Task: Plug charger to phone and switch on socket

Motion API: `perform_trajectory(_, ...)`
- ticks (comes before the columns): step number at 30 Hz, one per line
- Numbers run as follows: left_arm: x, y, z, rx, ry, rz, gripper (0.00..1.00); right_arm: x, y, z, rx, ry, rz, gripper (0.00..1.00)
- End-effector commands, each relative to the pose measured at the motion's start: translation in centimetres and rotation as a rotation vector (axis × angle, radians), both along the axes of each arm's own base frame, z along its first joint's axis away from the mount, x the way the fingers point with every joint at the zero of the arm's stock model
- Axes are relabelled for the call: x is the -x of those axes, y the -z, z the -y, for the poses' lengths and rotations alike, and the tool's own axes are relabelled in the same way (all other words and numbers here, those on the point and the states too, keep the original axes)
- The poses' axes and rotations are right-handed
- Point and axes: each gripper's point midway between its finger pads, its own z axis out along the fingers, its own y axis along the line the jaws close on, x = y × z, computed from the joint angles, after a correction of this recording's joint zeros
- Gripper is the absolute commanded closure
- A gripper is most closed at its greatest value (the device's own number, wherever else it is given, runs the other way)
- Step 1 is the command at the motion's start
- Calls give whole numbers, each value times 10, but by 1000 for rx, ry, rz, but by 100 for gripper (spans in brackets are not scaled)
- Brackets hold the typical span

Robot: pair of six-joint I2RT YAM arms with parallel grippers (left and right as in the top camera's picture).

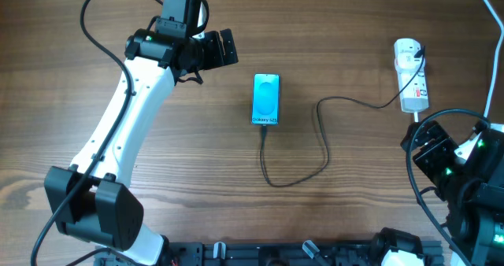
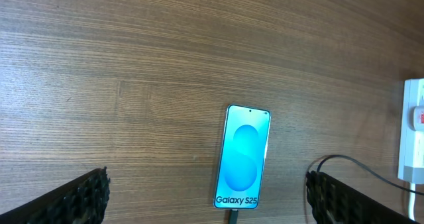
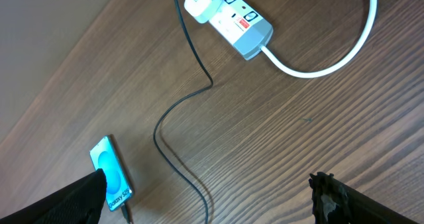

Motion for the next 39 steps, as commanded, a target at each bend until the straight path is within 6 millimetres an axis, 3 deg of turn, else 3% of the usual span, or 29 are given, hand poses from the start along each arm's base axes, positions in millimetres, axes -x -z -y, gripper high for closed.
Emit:
perform_trajectory(1,-1,3,-2,-4,-16,-8,0,6,5,9,52,23,-39,0)
perform_trajectory(6,-1,3,-2,-4,-16,-8,0,5,16,2,36,-14,-60,0)
perform_trajectory(8,-1,3,-2,-4,-17,-8,0,0,25,-8,62,-105,-44,0)
perform_trajectory(13,-1,3,-2,-4,-17,-8,0,-22,25,-53,135,-416,225,0)
perform_trajectory(19,-1,3,-2,-4,-16,-8,0,-21,32,-86,270,-621,504,0)
perform_trajectory(28,-1,3,-2,-4,-16,-8,0,-25,26,-90,389,-615,793,0)
perform_trajectory(39,-1,3,-2,-4,-17,-8,0,-34,22,-88,613,-633,899,0)
